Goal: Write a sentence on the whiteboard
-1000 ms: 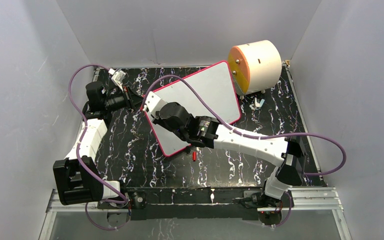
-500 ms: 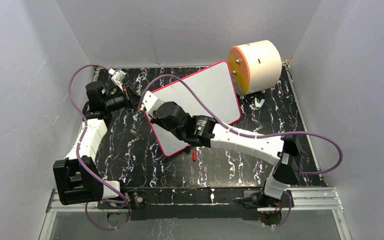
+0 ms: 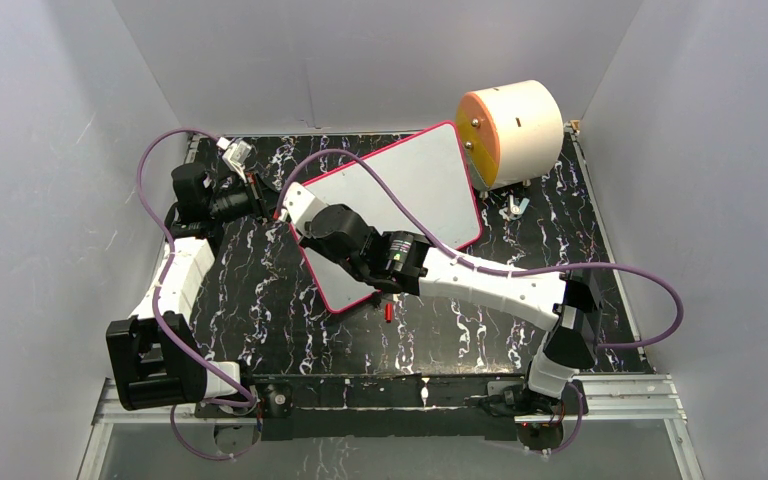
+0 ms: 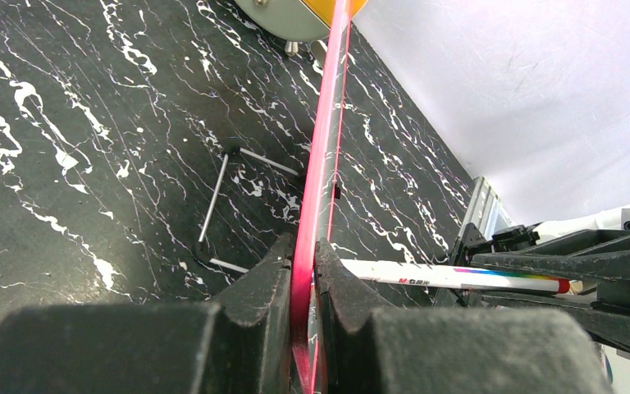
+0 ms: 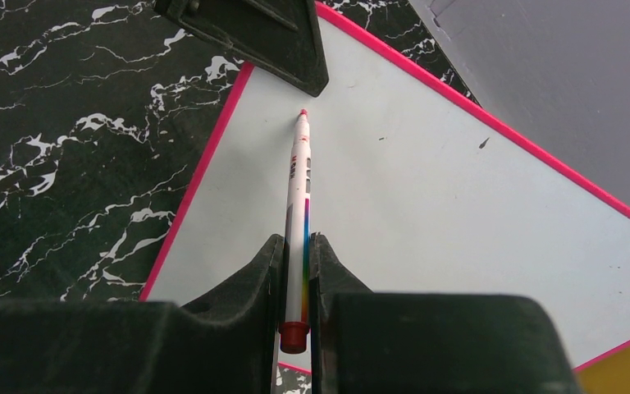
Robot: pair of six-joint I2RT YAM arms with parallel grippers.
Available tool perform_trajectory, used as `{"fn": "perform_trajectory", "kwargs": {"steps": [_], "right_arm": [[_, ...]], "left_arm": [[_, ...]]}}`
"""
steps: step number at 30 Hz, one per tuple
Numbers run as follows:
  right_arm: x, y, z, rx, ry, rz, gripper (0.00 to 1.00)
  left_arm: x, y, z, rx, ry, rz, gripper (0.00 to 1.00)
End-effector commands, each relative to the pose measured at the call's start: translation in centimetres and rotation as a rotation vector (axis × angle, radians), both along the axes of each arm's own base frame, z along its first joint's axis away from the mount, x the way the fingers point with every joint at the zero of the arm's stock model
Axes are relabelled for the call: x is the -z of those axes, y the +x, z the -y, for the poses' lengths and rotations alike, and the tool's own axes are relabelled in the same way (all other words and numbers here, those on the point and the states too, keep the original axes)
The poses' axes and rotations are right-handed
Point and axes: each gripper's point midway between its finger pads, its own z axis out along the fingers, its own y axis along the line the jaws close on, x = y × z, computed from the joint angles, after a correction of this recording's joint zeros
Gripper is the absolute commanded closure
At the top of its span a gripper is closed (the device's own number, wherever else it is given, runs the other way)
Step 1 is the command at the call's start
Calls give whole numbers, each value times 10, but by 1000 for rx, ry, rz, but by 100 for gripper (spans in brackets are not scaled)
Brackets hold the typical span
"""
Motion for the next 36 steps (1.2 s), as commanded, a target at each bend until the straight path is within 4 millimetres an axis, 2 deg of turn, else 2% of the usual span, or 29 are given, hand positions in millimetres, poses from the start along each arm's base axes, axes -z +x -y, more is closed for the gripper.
{"fn": "perform_trajectory", "kwargs": {"steps": [1,17,36], "right_arm": [[-16,3,2,41,35,11,100],[-4,-1,22,78,1,-24,100],[0,-3,25,84,5,-29,100]], "left_arm": [[0,0,-1,-27,34,3,100],[1,0,-2,-30,36,4,100],[3,1,-2,-32,38,-3,100]]}}
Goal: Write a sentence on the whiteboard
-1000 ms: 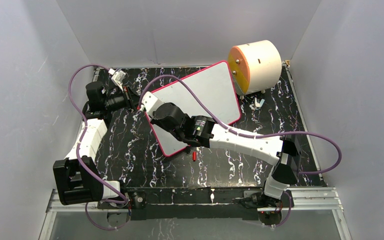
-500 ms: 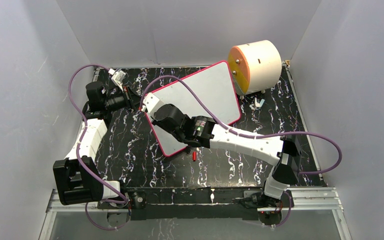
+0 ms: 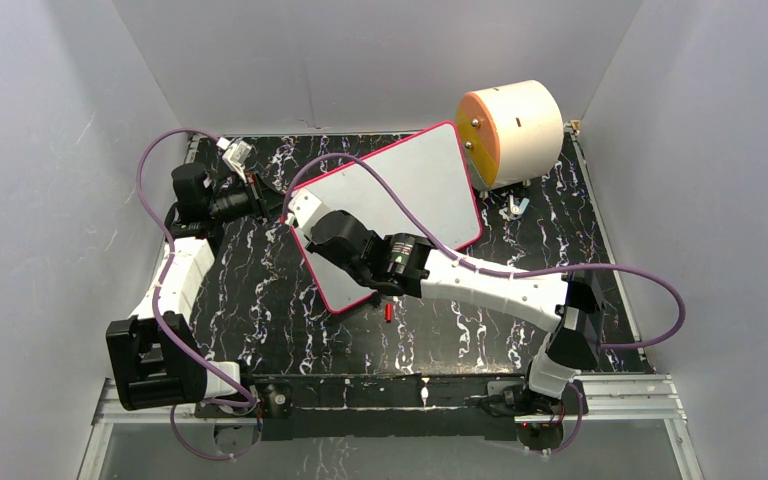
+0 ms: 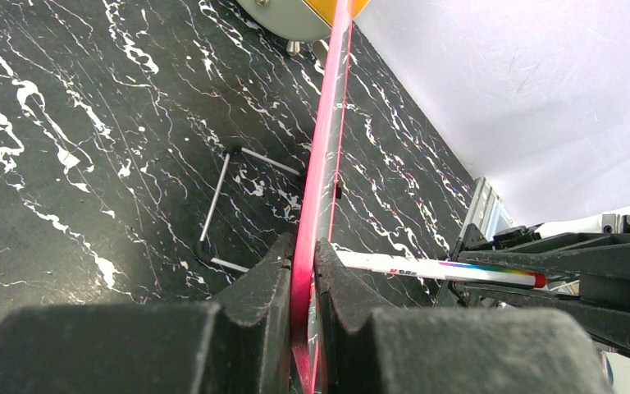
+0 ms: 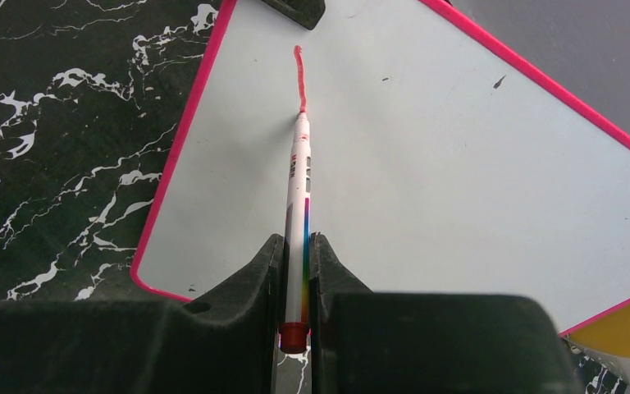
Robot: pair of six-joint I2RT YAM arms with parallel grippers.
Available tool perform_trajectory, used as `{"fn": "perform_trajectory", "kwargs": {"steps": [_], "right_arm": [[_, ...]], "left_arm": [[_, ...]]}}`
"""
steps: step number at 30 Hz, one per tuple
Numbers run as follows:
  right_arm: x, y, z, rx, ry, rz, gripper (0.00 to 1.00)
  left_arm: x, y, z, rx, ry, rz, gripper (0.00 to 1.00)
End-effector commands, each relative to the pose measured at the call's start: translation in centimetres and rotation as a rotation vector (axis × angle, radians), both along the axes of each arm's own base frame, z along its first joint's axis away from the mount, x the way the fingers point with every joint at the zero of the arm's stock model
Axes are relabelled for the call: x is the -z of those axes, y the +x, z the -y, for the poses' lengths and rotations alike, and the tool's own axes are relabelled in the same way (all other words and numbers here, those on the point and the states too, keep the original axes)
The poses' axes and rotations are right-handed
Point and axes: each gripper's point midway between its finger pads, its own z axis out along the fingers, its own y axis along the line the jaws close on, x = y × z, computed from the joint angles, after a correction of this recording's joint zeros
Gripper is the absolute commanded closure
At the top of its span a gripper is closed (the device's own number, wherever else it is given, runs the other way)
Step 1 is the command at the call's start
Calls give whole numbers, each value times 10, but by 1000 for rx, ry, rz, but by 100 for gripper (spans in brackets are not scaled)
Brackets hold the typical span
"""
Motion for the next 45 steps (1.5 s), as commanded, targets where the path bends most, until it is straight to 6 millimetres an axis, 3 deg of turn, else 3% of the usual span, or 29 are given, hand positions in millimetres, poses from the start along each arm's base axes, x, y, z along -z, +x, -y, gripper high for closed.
{"fn": "perform_trajectory", "kwargs": {"steps": [1,18,29,45], "right_arm": [[-20,3,5,25,64,28,100],[-61,3,13,22,196,90,100],[-52,17,10,71,183,99,100],[-46,21,4,67,173,78,100]], "left_arm": [[2,0,-2,-28,35,-1,100],[2,1,-2,-28,35,-4,100],[3,1,-1,-27,34,-5,100],[3,0,0,-19,30,-10,100]]}}
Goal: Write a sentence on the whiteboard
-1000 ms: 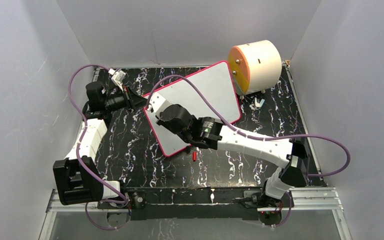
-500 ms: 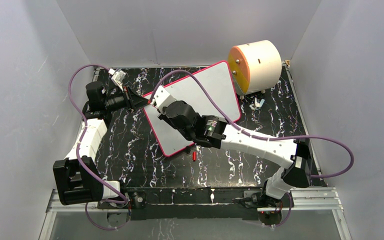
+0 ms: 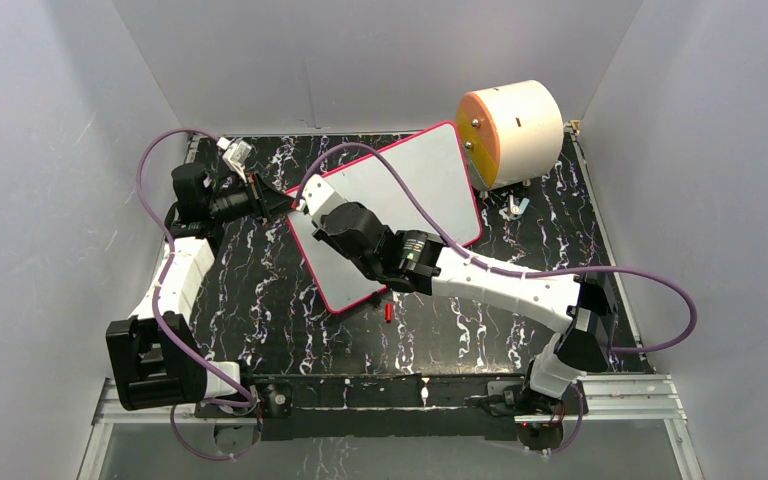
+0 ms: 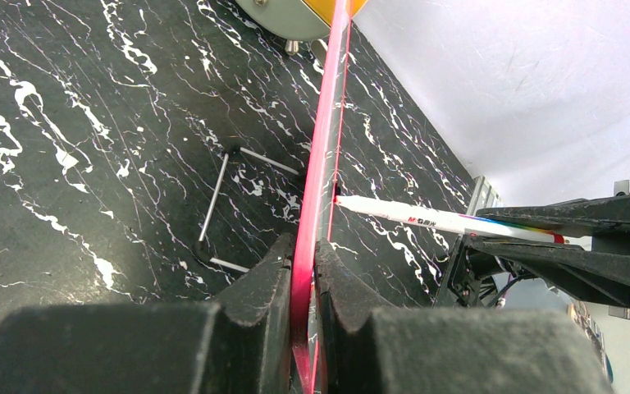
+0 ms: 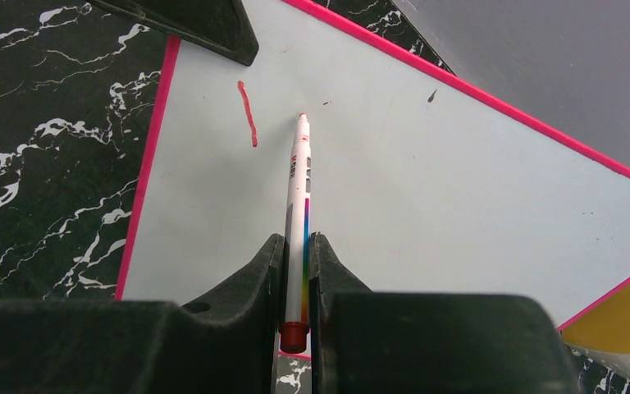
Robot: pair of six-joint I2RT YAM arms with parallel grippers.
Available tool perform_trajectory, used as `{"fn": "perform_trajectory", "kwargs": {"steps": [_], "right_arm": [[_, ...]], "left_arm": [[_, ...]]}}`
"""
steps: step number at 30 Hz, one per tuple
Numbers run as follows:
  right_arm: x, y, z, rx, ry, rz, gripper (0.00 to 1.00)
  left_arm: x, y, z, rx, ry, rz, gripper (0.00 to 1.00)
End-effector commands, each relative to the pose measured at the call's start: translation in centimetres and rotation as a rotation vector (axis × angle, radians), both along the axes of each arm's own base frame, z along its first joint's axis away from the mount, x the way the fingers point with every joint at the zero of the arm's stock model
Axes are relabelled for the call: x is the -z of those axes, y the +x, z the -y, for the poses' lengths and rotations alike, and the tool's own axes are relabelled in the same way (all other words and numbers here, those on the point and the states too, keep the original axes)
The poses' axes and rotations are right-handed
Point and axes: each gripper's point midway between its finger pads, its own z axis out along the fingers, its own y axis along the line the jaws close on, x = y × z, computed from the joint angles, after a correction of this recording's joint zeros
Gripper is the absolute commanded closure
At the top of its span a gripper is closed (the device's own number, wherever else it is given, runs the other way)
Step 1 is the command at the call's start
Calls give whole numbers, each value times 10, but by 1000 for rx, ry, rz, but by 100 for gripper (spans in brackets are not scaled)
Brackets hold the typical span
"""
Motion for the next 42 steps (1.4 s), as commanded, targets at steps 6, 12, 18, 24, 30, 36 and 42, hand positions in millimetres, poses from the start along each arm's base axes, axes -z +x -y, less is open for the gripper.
{"fn": "perform_trajectory", "kwargs": {"steps": [6,12,18,24,30,36,42], "right_arm": [[-24,7,-5,22,81,30,100],[-25,8,-6,24,87,36,100],[-26,9,-9,20,94,43,100],[-21,11,-10,25,74,41,100],[-15,10,-8,29,52,28,100],[-10,7,-8,18,37,8,100],[-6,4,-8,4,29,-16,100]], "left_arm": [[3,0,-1,-22,29,-10,100],[2,0,0,-21,29,-8,100],[3,0,0,-19,28,-9,100],[2,0,0,-20,29,-7,100],[2,0,0,-20,29,-7,100],[2,0,0,-21,29,-7,100],[2,1,0,-21,29,-7,100]]}}
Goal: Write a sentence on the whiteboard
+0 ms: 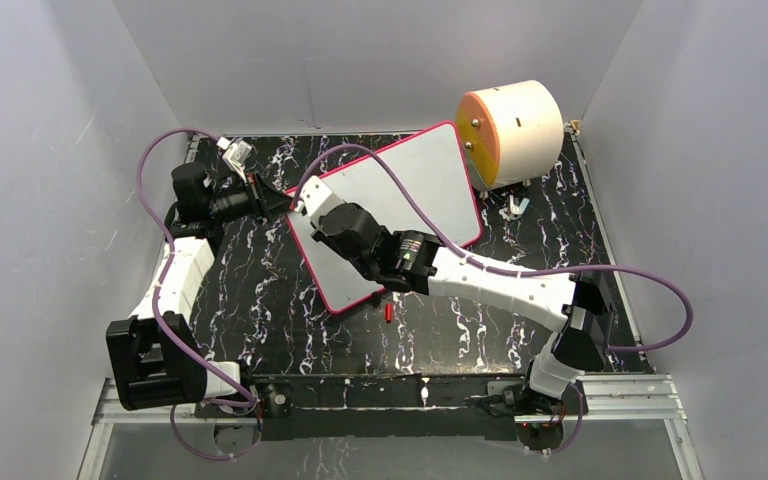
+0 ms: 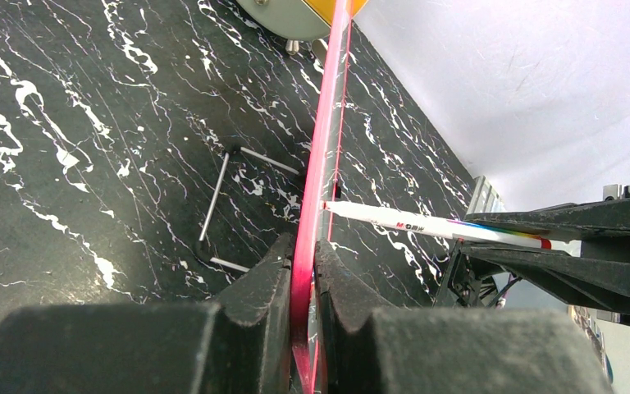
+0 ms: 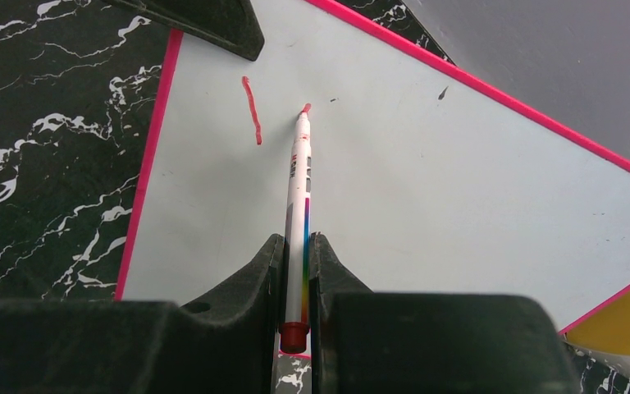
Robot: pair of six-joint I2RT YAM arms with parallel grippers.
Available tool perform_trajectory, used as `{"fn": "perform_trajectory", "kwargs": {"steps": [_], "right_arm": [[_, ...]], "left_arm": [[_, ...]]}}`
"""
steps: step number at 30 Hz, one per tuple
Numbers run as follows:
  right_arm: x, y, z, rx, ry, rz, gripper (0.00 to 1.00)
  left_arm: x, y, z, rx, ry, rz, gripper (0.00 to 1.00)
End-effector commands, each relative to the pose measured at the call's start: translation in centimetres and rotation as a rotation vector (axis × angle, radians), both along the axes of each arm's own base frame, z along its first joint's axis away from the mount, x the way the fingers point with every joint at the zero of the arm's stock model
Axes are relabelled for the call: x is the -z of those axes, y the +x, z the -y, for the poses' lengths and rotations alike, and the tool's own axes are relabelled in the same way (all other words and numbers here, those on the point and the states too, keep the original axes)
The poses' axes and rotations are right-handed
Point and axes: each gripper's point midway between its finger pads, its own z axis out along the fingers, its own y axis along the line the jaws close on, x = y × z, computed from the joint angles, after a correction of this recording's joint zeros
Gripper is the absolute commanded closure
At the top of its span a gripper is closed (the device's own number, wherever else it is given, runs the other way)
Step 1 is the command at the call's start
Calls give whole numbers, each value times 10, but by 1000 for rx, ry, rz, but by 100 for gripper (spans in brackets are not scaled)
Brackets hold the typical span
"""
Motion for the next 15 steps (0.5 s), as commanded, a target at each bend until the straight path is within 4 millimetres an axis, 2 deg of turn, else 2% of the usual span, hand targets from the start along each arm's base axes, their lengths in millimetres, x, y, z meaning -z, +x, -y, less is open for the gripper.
{"fn": "perform_trajectory", "kwargs": {"steps": [1,15], "right_arm": [[-11,0,-6,-2,36,-14,100],[-3,-7,-7,-31,23,-53,100]], "left_arm": [[2,1,0,-20,29,-7,100],[3,2,-1,-23,30,-10,100]]}}
